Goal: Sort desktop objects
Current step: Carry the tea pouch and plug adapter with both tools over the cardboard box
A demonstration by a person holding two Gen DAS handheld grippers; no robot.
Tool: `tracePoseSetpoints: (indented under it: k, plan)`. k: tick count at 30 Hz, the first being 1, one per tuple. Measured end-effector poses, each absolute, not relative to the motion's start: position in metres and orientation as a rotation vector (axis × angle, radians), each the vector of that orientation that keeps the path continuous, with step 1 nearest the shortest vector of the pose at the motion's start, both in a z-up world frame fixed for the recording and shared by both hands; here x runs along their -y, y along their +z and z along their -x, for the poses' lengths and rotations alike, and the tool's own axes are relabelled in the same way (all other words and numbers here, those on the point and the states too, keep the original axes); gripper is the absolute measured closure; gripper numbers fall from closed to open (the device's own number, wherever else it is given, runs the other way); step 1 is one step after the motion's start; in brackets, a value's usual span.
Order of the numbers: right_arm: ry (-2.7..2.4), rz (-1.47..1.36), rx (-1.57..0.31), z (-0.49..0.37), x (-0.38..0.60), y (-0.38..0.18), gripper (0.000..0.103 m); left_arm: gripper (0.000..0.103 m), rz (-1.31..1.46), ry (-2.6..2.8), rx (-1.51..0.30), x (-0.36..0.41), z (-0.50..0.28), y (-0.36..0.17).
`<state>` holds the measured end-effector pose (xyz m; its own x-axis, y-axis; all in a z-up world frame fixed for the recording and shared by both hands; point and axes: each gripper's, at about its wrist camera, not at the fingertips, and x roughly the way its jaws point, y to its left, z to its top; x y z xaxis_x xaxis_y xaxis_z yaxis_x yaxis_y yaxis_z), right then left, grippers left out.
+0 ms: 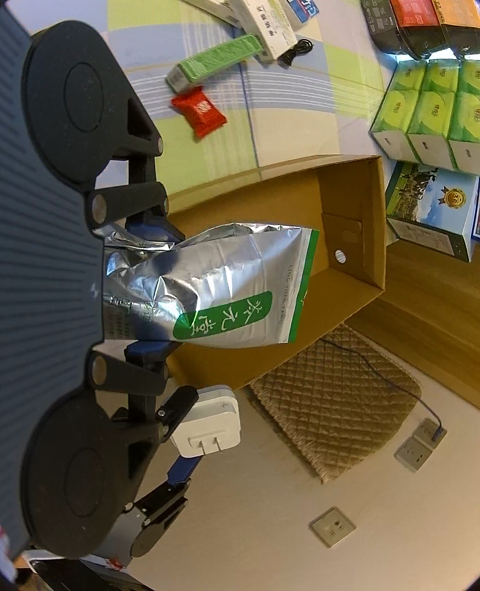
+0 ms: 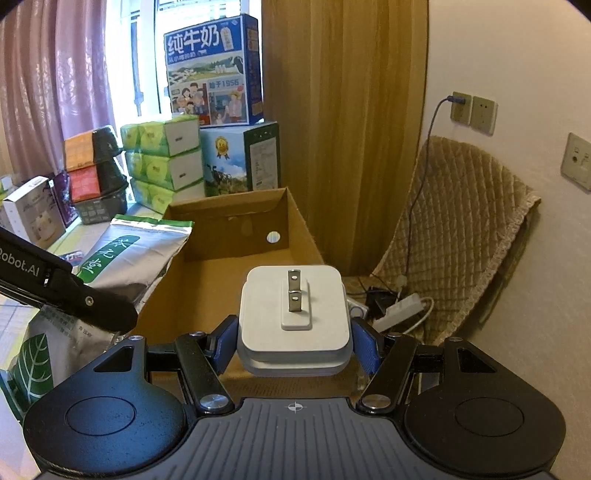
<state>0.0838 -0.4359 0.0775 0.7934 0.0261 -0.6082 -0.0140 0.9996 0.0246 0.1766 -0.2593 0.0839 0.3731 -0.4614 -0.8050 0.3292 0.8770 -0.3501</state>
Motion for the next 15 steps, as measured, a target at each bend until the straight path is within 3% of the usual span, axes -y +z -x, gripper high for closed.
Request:
tracePoseSetpoints:
  k: [15]
  plan:
    - [0.044,-0.037,-0.712,-0.158,0.447,0.047,0.041,0.057,0.214,-0.457,-1.090,0.277,-0.244,0.049]
